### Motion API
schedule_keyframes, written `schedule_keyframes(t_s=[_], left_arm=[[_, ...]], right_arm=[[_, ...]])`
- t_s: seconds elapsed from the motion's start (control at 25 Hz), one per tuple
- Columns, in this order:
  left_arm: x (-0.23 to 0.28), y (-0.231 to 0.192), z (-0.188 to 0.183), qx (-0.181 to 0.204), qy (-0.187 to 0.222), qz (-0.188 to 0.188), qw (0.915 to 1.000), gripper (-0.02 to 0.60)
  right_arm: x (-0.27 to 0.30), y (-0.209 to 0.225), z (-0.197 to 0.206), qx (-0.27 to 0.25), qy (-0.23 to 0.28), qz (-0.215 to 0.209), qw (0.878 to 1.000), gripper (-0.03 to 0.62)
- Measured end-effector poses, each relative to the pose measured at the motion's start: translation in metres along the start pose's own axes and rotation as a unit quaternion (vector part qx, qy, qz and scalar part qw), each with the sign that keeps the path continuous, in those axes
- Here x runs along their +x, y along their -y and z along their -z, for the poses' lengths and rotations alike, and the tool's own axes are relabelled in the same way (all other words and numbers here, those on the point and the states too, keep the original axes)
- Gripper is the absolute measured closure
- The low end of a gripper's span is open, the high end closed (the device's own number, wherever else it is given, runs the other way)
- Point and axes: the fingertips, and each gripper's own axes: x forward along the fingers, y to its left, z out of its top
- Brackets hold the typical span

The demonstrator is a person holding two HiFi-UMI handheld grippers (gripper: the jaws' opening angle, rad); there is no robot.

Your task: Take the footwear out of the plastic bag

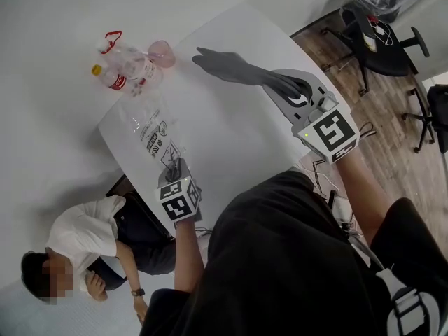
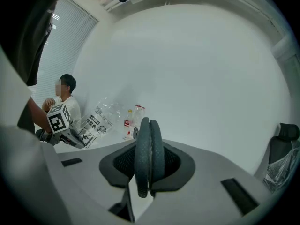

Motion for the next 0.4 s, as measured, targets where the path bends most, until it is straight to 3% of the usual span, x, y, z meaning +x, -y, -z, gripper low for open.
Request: schedule_keyframes(t_s=[0.4], left_arm=[[-0.0004, 0.0044, 0.0018, 0.003, -0.001, 0.005, 1.0000, 0.558]], right_arm=[[-0.0016, -0.0020, 0.0023, -0.011, -0.005, -0.007, 1.000, 0.513]])
